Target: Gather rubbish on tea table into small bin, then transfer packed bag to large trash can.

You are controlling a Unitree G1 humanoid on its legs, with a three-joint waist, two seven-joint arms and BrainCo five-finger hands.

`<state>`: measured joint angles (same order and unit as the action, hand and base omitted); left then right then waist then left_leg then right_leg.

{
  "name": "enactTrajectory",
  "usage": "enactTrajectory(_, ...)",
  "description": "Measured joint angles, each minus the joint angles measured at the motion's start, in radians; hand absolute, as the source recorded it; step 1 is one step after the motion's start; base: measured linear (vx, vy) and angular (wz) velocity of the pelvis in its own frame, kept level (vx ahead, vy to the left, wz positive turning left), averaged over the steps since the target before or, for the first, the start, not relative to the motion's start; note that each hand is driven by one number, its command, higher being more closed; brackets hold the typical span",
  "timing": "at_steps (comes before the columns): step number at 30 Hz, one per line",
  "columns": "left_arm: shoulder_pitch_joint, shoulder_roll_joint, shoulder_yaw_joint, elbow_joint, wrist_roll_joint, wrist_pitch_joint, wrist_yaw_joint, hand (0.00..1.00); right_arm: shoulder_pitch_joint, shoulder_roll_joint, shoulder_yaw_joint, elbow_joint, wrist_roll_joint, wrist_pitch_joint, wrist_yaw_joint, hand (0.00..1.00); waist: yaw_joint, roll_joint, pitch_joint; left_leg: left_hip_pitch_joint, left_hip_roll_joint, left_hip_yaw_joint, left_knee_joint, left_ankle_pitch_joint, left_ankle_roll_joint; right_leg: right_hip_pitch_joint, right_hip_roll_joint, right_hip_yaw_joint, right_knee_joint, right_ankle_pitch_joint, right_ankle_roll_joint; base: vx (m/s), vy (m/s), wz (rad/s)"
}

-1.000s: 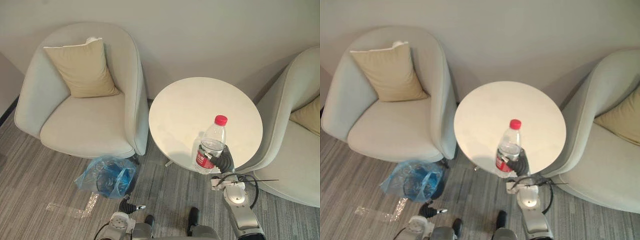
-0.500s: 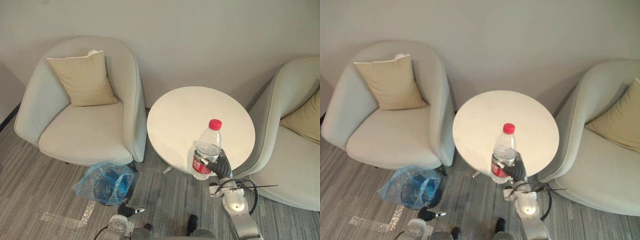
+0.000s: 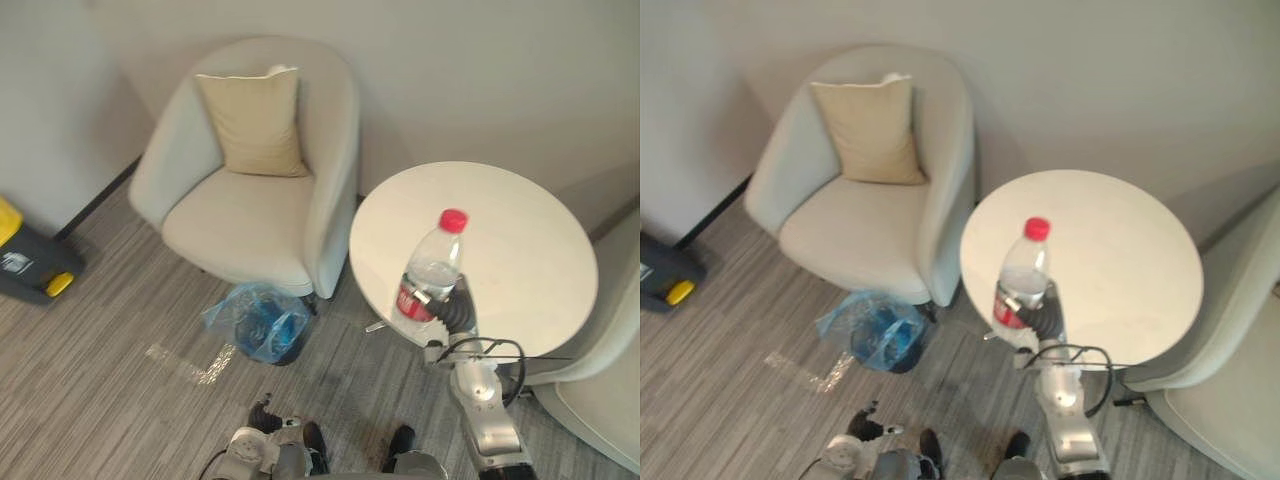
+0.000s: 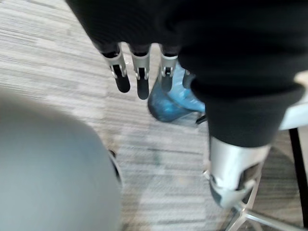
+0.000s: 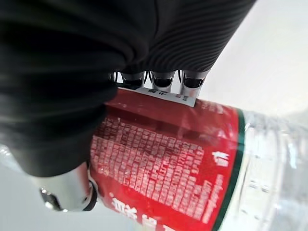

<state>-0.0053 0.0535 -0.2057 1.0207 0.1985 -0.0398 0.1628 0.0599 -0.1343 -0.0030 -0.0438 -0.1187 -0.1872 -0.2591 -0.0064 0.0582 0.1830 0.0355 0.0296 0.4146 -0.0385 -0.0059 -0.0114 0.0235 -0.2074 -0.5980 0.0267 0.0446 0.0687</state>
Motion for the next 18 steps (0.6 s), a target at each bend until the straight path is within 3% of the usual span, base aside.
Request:
enactTrajectory(2,0.002,0.012,-0.011,-0.009,0.001,0.000,0.000,0.00,-0.001,0.027,0.013,0.034,0.000,0.001,0.001,1.00,0.007,-0.024,-0.005,0.011,-0.015,-0.005,-0.001,0.001,0.003,0.015,-0.008,0.000,-0.010,0.010,0.012,-0.06,0.086,0.09)
enactTrajectory(6,0.010,0.010,-0.012,-0.008,0.004,-0.001,0.001,0.00,0.008,0.038,0.064,0.070,-0.001,0.012,0.010,1.00,0.000,-0.014,-0.003,0.037,-0.058,-0.018,-0.029,-0.018,0.033,-0.020,-0.081,0.010,0.127,-0.042,0.033,-0.02,0.123,0.09)
enactTrajectory(7,0.013,0.011,-0.012,-0.008,0.003,0.000,0.001,0.00,0.021,0.036,0.063,0.070,-0.001,0.019,0.015,1.00,-0.006,-0.013,-0.004,0.038,-0.077,-0.046,-0.029,-0.028,0.047,-0.040,-0.124,0.029,0.224,-0.083,0.019,0.01,0.098,0.41)
enactTrajectory(9,0.021,0.013,-0.013,-0.007,-0.004,0.000,0.004,0.00,0.034,0.033,0.061,0.070,-0.001,0.022,0.019,1.00,-0.026,-0.007,-0.003,0.039,-0.082,-0.099,-0.025,-0.032,0.055,-0.087,-0.137,0.149,0.340,-0.095,-0.037,0.08,0.081,0.67)
enactTrajectory(10,0.023,0.017,-0.011,-0.007,-0.006,0.001,0.007,0.00,0.041,0.032,0.061,0.070,-0.001,0.027,0.023,1.00,-0.039,-0.001,-0.001,0.045,-0.076,-0.144,-0.026,-0.030,0.063,-0.136,-0.120,0.259,0.418,-0.104,-0.064,0.14,0.040,0.91)
enactTrajectory(11,0.023,0.021,-0.010,-0.005,-0.008,0.004,0.008,0.00,0.048,0.034,0.062,0.074,-0.001,0.030,0.026,1.00,-0.045,0.001,0.003,0.049,-0.058,-0.178,-0.024,-0.029,0.064,-0.148,-0.071,0.344,0.427,-0.145,-0.029,0.15,-0.023,0.85)
enactTrajectory(13,0.019,0.031,-0.010,-0.001,-0.014,0.005,0.008,0.00,0.048,0.034,0.065,0.091,-0.002,0.030,0.040,1.00,-0.044,-0.003,0.004,0.055,-0.033,-0.227,-0.016,-0.031,0.062,-0.176,0.009,0.430,0.417,-0.192,-0.010,0.16,-0.095,0.84)
enactTrajectory(14,0.010,0.033,-0.009,0.014,-0.015,0.007,0.008,0.00,0.052,0.034,0.064,0.099,-0.001,0.031,0.047,1.00,-0.051,-0.002,0.010,0.055,-0.012,-0.286,-0.006,-0.040,0.050,-0.205,0.081,0.503,0.391,-0.198,0.003,0.16,-0.147,0.89)
enactTrajectory(16,0.003,0.035,-0.008,0.021,-0.015,0.008,0.008,0.00,0.056,0.034,0.060,0.099,-0.001,0.031,0.048,1.00,-0.053,-0.007,0.018,0.058,-0.002,-0.326,0.004,-0.048,0.037,-0.228,0.119,0.556,0.365,-0.191,0.012,0.18,-0.199,0.96)
enactTrajectory(18,0.000,0.044,-0.007,0.033,-0.017,0.007,0.007,0.00,0.084,0.035,0.052,0.093,-0.001,0.032,0.049,1.00,-0.054,-0.041,0.008,0.050,-0.021,-0.398,0.049,-0.072,0.003,-0.229,0.127,0.640,0.237,-0.112,0.024,0.23,-0.283,1.28)
